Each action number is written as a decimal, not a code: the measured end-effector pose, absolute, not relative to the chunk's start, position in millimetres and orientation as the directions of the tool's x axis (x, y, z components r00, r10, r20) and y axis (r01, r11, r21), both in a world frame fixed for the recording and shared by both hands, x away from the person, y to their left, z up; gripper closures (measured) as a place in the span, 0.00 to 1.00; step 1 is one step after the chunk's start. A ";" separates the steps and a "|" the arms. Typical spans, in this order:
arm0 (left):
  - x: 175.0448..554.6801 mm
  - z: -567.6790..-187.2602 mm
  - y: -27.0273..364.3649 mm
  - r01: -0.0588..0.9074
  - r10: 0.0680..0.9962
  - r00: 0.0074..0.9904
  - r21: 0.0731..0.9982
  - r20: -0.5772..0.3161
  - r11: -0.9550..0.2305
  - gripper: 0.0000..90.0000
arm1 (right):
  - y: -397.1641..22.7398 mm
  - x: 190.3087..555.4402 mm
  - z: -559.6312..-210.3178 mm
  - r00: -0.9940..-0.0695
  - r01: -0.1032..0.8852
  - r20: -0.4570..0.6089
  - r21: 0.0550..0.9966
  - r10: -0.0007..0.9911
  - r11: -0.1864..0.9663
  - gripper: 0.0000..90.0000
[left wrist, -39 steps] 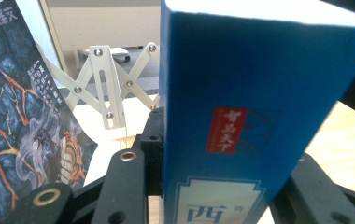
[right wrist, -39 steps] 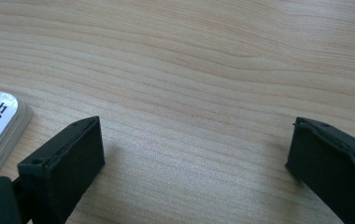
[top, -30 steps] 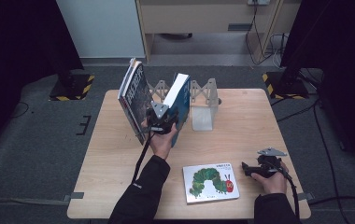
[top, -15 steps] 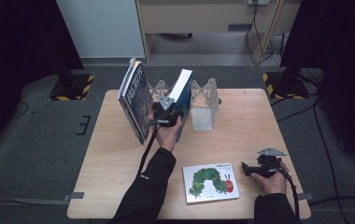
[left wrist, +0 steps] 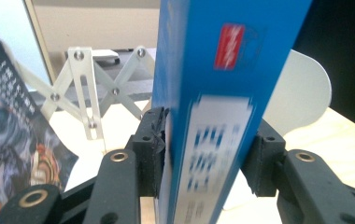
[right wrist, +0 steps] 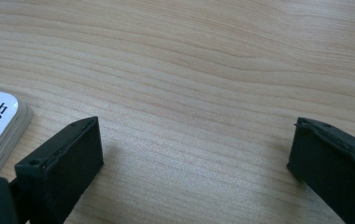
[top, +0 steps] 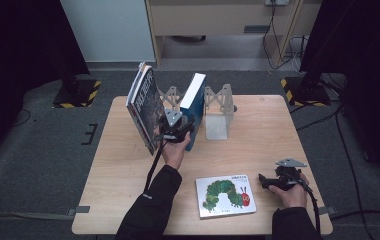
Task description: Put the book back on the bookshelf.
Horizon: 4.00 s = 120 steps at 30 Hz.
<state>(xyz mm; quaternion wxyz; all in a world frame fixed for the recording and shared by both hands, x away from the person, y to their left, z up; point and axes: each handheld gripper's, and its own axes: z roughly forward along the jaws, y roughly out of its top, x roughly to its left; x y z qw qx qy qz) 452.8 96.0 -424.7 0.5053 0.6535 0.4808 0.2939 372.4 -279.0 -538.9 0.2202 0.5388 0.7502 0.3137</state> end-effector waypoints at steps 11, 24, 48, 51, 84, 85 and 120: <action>454.5 -421.6 85.7 0.356 0.938 0.329 0.934 -0.104 -0.021 0.66 | -279.0 372.6 -539.2 -0.324 0.666 0.003 0.711 0.946 0.226 0.03; 468.2 -418.5 59.7 0.376 0.938 0.325 0.927 -0.122 -0.010 0.64 | -278.9 372.5 -539.0 -0.329 0.667 0.004 0.709 0.944 0.229 0.03; 445.6 -411.3 75.3 0.307 0.872 0.482 0.949 -0.092 -0.070 0.53 | -278.9 372.8 -539.2 -0.331 0.668 0.009 0.709 0.944 0.227 0.02; 434.0 -408.2 84.2 0.307 0.857 0.506 0.948 -0.094 -0.078 0.52 | -278.9 372.8 -539.1 -0.331 0.668 0.009 0.709 0.944 0.227 0.02; 338.8 -502.0 103.5 0.605 0.742 0.628 0.747 -0.234 -0.276 0.41 | -238.9 335.0 -503.8 -0.481 0.643 0.189 0.739 0.856 0.198 0.42; 337.8 -503.9 103.1 0.609 0.739 0.630 0.741 -0.237 -0.281 0.41 | -236.9 333.9 -505.2 -0.482 0.650 0.204 0.735 0.852 0.191 0.43; 339.2 -523.9 89.8 0.631 0.720 0.638 0.722 -0.273 -0.285 0.49 | -228.5 345.7 -505.9 -0.468 0.660 0.467 0.749 0.750 -0.055 0.44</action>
